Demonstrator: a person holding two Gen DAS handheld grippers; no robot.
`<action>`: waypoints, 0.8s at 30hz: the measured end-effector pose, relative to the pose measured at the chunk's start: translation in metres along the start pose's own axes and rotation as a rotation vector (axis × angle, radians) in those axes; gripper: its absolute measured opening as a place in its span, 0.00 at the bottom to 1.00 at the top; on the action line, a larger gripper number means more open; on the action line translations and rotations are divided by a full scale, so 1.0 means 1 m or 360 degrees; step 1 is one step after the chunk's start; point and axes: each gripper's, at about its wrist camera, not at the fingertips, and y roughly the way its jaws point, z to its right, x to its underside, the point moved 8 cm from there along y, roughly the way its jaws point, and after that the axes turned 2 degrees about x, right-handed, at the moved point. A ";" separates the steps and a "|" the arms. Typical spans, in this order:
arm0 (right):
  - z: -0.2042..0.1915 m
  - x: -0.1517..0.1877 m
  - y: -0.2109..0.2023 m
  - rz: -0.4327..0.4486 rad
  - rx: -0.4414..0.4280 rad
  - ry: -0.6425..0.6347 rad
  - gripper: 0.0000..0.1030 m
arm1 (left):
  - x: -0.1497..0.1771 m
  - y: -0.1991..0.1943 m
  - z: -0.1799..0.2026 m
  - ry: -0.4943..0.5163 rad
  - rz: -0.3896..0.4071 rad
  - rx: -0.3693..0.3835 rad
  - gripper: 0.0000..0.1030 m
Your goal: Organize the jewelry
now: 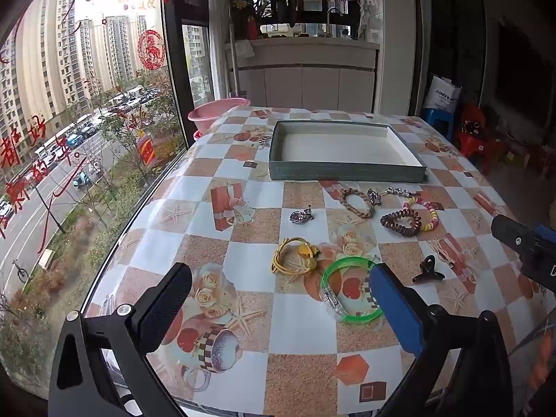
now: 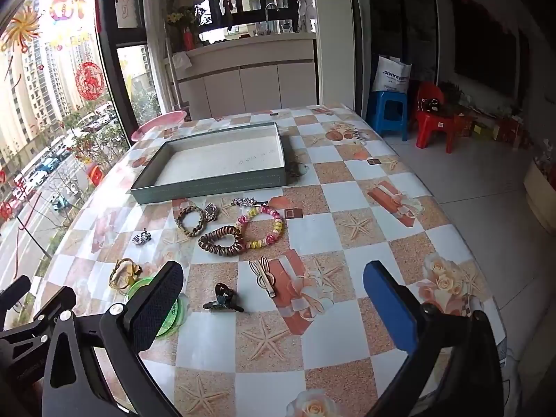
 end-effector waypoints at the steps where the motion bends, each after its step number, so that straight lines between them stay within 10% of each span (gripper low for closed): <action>1: 0.000 0.001 0.000 -0.0010 0.0005 0.0001 1.00 | 0.001 0.000 0.001 0.0007 -0.0008 0.0005 1.00; 24: -0.019 -0.009 -0.020 0.0040 -0.0009 -0.0105 1.00 | -0.002 -0.005 -0.003 -0.0067 -0.0030 0.0010 1.00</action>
